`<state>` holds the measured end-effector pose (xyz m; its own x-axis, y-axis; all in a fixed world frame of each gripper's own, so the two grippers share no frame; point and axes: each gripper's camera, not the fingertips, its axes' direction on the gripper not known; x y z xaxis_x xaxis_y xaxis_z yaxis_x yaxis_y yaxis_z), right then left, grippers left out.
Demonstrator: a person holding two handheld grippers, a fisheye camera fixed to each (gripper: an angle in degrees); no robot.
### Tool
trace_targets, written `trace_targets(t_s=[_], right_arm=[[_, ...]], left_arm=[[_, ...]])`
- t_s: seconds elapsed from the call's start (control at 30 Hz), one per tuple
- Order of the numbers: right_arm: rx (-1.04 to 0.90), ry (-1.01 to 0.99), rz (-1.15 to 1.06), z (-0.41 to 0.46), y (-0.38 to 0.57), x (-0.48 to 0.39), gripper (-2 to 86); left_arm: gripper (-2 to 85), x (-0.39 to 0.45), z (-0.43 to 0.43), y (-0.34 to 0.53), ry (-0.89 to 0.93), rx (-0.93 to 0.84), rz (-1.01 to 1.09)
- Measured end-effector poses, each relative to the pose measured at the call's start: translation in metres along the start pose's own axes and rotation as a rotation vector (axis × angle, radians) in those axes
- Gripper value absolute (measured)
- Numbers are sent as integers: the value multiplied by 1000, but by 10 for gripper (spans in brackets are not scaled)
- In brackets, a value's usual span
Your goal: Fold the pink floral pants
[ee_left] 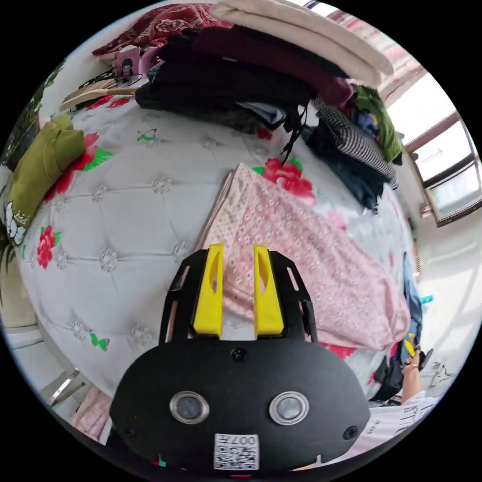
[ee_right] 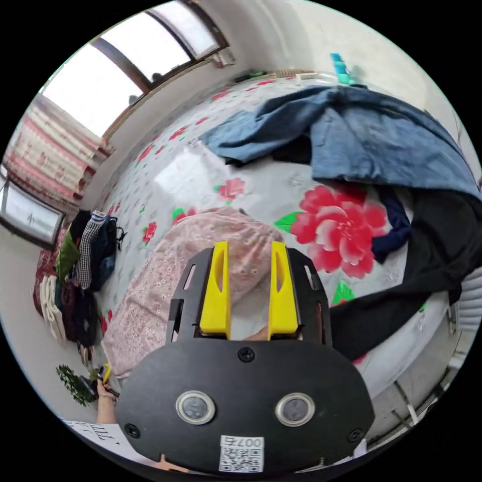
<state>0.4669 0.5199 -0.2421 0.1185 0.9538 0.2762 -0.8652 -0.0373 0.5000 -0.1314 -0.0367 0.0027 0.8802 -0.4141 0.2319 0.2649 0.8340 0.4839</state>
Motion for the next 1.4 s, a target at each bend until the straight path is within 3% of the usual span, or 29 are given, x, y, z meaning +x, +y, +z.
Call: trace_targets(t_s=[0.07,0.23,0.43,0.57,0.77,0.87,0.97,1.03,1.17,1.27,1.4], right_arm=[[-56,-52,35,16,-5,15,94],[-189,-101,62,71,-30,13,52],[-171,115,-276,44,-36,-17,22],[-388,192,-394,79,-12,-11,74],[-131,18,-423,31,-40,-41,98],[-164,-32,-456,60,-61,-76,89],[-292,-55,-428,121,-73,-100,70],[-363,-42,-402,149,-72,-109,50],[-150,-29,-318,123,-77,-124,39],[-108,-24,-252,109,-81,-136,58],[-36,137,-435,83,-48,-202,77]], left_arm=[[27,39,15,0,-224,-3,75],[-5,104,45,3,-484,-53,321],[-9,100,48,32,-508,-183,402],[-9,92,47,67,-560,-231,410],[-9,61,-8,86,-457,-116,209],[-7,38,-42,93,-269,-14,26],[-1,27,-43,102,-160,-26,-54],[7,18,-39,114,-102,-54,-101],[25,-3,-38,130,-59,-60,-160],[51,-29,-31,132,-23,-76,-218],[67,-52,-31,122,22,-53,-270]])
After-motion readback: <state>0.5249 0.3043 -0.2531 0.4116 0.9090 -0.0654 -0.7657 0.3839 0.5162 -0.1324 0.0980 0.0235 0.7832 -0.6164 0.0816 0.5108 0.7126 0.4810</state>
